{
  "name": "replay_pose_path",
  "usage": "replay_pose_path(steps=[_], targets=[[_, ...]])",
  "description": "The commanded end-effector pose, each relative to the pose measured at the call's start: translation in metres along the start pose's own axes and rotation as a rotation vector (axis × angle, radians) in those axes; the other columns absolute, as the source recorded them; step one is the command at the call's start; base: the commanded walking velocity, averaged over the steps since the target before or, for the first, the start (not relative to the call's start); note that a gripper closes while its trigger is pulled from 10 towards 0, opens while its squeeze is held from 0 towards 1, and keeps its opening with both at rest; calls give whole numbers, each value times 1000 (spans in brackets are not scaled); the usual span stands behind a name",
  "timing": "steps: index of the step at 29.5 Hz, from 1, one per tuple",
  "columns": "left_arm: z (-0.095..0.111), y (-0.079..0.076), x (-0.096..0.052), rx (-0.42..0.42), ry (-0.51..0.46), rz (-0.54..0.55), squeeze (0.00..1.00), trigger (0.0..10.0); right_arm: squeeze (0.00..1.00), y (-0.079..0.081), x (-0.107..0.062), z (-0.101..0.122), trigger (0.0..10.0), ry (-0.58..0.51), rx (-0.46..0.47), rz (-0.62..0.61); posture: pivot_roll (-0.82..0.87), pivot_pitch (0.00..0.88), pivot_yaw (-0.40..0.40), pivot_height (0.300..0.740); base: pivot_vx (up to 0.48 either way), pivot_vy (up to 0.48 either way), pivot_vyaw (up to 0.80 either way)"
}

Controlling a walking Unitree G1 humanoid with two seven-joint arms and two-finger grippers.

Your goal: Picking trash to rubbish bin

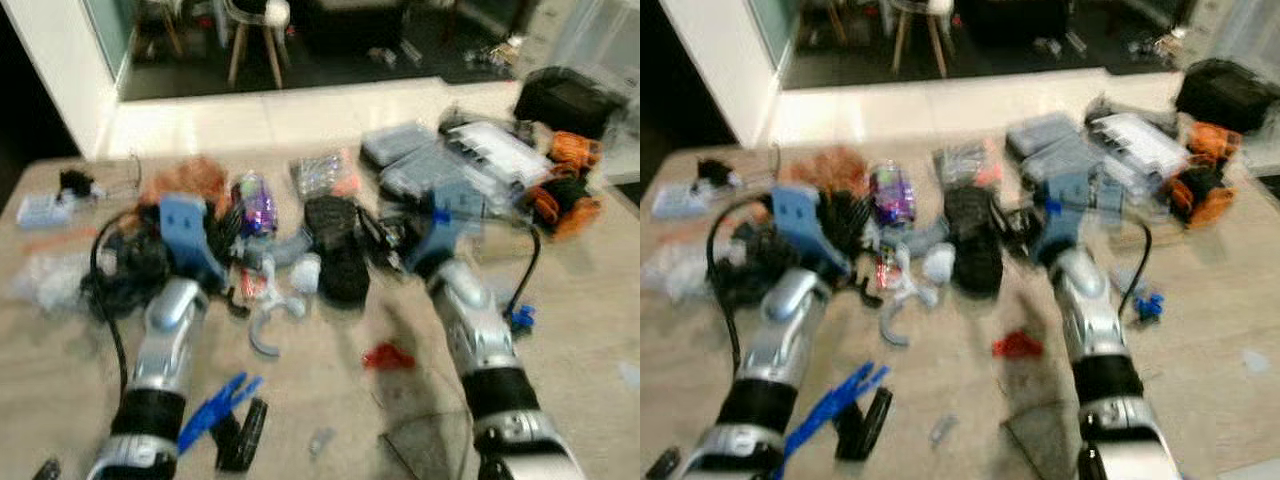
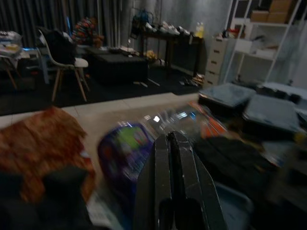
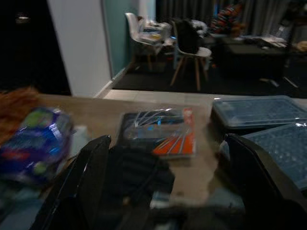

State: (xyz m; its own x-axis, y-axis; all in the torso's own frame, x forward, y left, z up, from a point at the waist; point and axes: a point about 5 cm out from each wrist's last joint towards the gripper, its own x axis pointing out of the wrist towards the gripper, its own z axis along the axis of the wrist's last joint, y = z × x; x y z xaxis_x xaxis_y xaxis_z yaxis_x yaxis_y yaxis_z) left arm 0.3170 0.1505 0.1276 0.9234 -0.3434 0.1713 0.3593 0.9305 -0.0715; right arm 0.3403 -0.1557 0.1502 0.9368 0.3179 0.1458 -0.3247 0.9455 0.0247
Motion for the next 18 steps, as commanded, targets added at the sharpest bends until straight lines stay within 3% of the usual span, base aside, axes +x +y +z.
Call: replay_pose_path(steps=[1,4,8,11,18], targets=[[-3,3,-4,-2,11,10,0,10000,0,1,1,-3,10000,22,26,-11,-5,0,-11,740,390,0,0],[-1,3,-5,-4,-3,-11,0,10000,0,-25,2,2,10000,55,90,-161,-5,0,-10,740,0,0,0],[0,2,-7,20,-1,-55,0,10000,0,-44,3,6,10000,96,190,-242,-9,0,-6,740,0,0,0],[2,2,-8,46,-1,-85,0,10000,0,-49,5,7,10000,130,236,-235,-7,0,-6,740,0,0,0],[11,9,-15,182,26,-198,0,10000,0,-61,9,6,10000,269,250,-247,-3,0,-11,740,0,0,0]])
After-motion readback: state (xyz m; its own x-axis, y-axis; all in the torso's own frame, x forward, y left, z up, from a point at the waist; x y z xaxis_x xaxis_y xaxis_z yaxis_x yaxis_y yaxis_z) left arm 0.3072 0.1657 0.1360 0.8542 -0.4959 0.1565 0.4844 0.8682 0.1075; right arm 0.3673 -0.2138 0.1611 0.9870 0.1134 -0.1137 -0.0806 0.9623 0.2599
